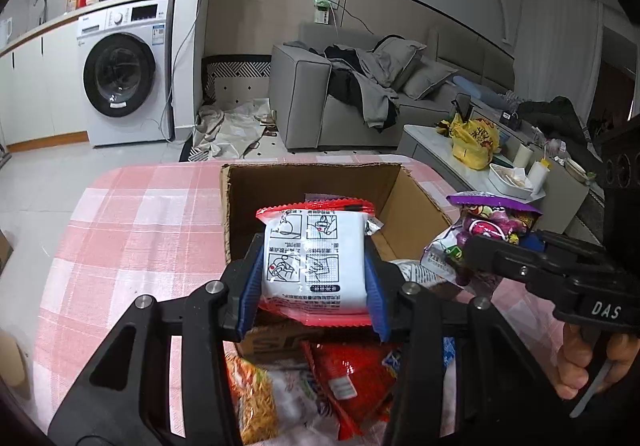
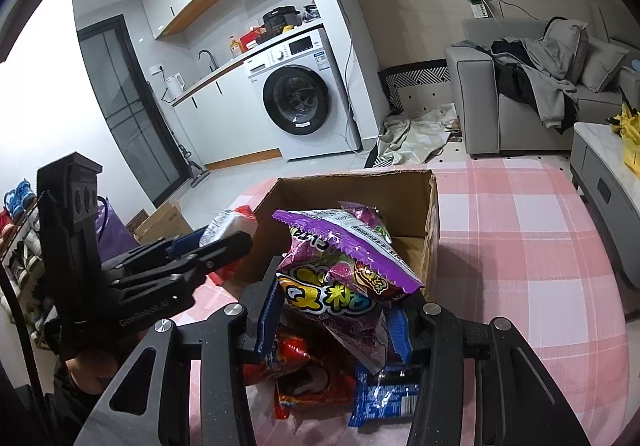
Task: Organize snacks
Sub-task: 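Carry the glue pack over the box with the left gripper while the right holds the purple bag there, then open both grippers to drop the glue pack and purple bag into the box, then move both grippers toward the noodle snack bag and blue Oreo pack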
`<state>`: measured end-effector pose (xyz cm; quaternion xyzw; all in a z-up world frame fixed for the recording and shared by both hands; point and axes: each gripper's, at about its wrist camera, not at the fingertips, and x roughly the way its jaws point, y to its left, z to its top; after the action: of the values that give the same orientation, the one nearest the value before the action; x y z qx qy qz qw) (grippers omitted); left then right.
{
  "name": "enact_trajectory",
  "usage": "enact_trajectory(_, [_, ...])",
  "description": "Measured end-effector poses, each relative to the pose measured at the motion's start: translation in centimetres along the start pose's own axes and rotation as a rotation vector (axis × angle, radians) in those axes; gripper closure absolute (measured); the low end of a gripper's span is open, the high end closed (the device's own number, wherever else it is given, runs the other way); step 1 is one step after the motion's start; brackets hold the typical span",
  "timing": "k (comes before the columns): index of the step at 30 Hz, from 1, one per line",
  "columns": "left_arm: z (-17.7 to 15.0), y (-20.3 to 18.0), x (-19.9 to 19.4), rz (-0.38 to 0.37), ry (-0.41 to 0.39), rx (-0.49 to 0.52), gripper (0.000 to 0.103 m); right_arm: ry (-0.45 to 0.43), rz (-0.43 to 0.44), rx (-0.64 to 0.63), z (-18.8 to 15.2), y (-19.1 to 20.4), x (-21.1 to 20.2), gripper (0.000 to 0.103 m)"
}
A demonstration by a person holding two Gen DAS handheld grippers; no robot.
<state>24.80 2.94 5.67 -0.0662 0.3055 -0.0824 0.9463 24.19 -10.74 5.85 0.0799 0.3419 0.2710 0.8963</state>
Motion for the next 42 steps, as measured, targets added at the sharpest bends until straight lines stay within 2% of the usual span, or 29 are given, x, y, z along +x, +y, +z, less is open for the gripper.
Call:
enact_trajectory(17, [0.3, 0.1, 5.7, 0.026, 0.055, 0.030, 0.061, 0.025, -0.009, 0.014, 0.8, -1.2, 3.7, 0.057])
enact_trajectory(21, [0.2, -0.2, 5.6, 0.029, 0.058, 0.041, 0.060, -0.004, -0.018, -0.007, 0.7, -1.0, 3.0, 0.051])
enact_trajectory(23, [0.2, -0.2, 5.3, 0.040, 0.062, 0.040, 0.049, 0.000, -0.027, -0.017, 0.5, -0.9, 2.6, 0.050])
enact_trajectory(24, [0.1, -0.1, 5.0, 0.042, 0.061, 0.031, 0.043, 0.007, -0.033, -0.020, 0.3, -0.9, 2.4, 0.044])
enact_trajectory(25, [0.1, -0.1, 4.6, 0.041, 0.058, 0.025, 0.027, 0.010, -0.042, -0.023, 0.2, -1.0, 2.2, 0.038])
enact_trajectory(26, [0.1, 0.0, 4.1, 0.039, 0.047, 0.017, 0.019, 0.009, -0.055, -0.026, 0.0, -1.0, 1.8, 0.024])
enact_trajectory(27, [0.1, 0.1, 3.5, 0.038, 0.031, 0.013, 0.018, 0.006, -0.058, -0.025, -0.1, -1.1, 1.6, 0.014])
enact_trajectory(29, [-0.1, 0.2, 2.4, 0.041, 0.021, 0.011, 0.013, -0.012, -0.060, -0.011, -0.5, -1.3, 0.6, 0.007])
enact_trajectory(32, [-0.8, 0.4, 0.5, 0.049, 0.011, 0.004, 0.001, -0.029, -0.068, 0.002, -0.9, -1.5, -0.7, 0.001])
enact_trajectory(42, [-3.6, 1.0, -4.7, 0.104, -0.006, 0.023, 0.001, 0.004, -0.117, -0.013, -2.8, -1.9, -2.8, 0.000])
